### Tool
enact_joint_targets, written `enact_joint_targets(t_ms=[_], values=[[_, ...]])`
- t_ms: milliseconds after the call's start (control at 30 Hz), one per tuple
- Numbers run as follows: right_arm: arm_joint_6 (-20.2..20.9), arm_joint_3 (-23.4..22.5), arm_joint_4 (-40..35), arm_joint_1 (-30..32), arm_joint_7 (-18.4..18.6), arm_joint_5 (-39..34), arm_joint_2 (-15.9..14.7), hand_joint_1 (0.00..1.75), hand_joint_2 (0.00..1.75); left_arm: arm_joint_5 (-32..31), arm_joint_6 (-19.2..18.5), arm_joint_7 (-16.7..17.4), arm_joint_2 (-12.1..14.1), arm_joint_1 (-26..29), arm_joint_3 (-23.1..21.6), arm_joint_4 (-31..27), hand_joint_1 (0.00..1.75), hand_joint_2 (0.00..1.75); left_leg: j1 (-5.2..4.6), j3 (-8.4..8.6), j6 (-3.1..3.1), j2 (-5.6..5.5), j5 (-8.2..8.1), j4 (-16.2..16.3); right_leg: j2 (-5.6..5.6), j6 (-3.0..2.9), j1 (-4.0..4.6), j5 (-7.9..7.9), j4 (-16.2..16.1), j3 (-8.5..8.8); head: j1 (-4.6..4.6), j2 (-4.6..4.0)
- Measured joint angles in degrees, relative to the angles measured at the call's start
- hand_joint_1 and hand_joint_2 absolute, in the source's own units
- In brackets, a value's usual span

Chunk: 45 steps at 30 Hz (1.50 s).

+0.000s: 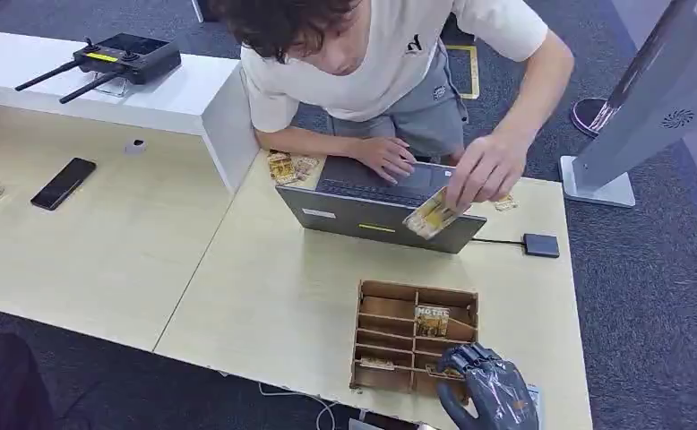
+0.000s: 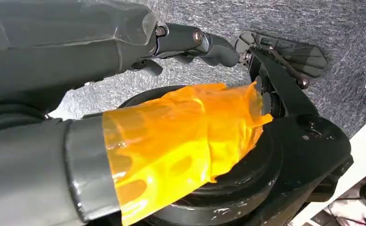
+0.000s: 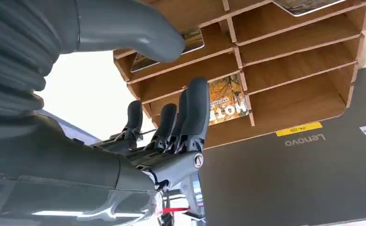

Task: Pass the card to the sensor for recognition and then transmit it.

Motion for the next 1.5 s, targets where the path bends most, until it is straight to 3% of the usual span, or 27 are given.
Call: enact_joint_targets(t_ms=[500,833,900,967,1300,1500], values=[[0.0,0.0,0.9,0.0,0.5,0.0,0.0,0.82,1.75,0.0,0.0,0.0,0.0,0.0,0.0,0.0,0.00,0.00,0.00,0.00,0.00,0.00,0.00,0.0,0.00,0.00,0.00,0.00,0.0,0.00,0.00,0.00],[0.0,0.0,1.4,-0.1,0.6,0.1,0.0,0.84,1.75,0.0,0.0,0.0,0.0,0.0,0.0,0.0,0.00,0.00,0.00,0.00,0.00,0.00,0.00,0.0,0.00,0.00,0.00,0.00,0.0,0.00,0.00,0.00],[0.0,0.0,1.5,-0.1,0.6,0.1,0.0,0.91,1.75,0.0,0.0,0.0,0.0,0.0,0.0,0.0,0.00,0.00,0.00,0.00,0.00,0.00,0.00,0.0,0.00,0.00,0.00,0.00,0.0,0.00,0.00,0.00],[0.0,0.0,1.6,-0.1,0.7,0.1,0.0,0.82,1.75,0.0,0.0,0.0,0.0,0.0,0.0,0.0,0.00,0.00,0.00,0.00,0.00,0.00,0.00,0.0,0.00,0.00,0.00,0.00,0.0,0.00,0.00,0.00],[0.0,0.0,2.2,-0.2,1.0,0.2,0.1,0.77,1.75,-0.1,0.1,0.0,0.0,0.0,0.0,0.0,0.00,0.00,0.00,0.00,0.00,0.00,0.00,0.0,0.00,0.00,0.00,0.00,0.0,0.00,0.00,0.00],[-0.2,0.0,2.6,-0.4,1.0,0.2,0.3,0.84,1.75,-0.1,0.1,0.0,0.0,0.0,0.0,0.0,0.00,0.00,0.00,0.00,0.00,0.00,0.00,0.0,0.00,0.00,0.00,0.00,0.0,0.00,0.00,0.00]])
